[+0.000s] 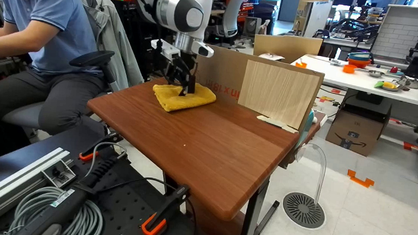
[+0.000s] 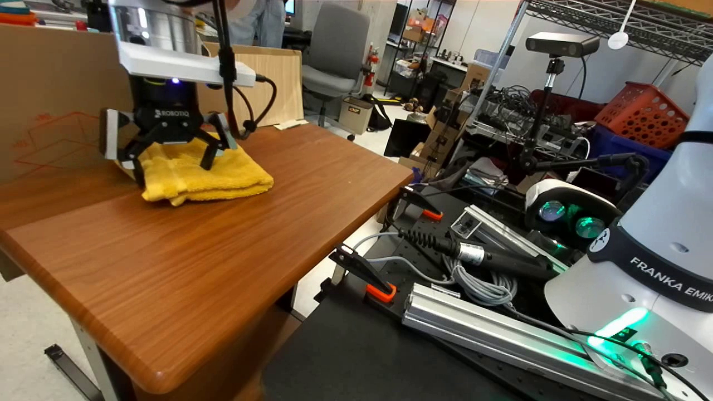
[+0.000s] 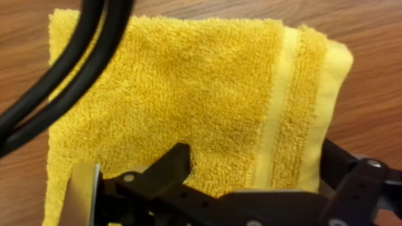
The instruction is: Wipe the table with the yellow towel
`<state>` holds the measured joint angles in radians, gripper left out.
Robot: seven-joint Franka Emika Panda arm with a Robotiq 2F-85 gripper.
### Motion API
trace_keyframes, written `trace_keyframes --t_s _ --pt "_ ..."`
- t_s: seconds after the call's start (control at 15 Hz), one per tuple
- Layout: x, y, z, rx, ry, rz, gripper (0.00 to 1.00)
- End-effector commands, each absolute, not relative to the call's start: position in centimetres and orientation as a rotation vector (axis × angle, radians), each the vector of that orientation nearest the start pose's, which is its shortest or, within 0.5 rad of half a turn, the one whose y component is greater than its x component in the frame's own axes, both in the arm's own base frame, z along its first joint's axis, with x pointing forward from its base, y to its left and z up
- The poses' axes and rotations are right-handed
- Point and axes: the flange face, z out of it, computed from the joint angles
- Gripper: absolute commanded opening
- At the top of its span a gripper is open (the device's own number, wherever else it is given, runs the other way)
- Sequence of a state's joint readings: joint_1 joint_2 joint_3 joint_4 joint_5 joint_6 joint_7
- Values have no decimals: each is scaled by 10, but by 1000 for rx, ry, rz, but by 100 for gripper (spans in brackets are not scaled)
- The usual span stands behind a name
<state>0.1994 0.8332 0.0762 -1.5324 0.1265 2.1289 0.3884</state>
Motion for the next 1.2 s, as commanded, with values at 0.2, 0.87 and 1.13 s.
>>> trace_keyframes --t_s 0.2,0.87,1.13 --pt "681 66 114 -2897 681 622 100" --pt "663 -71 118 -2750 1091 698 100" --pt "648 -66 132 -2750 1037 745 100"
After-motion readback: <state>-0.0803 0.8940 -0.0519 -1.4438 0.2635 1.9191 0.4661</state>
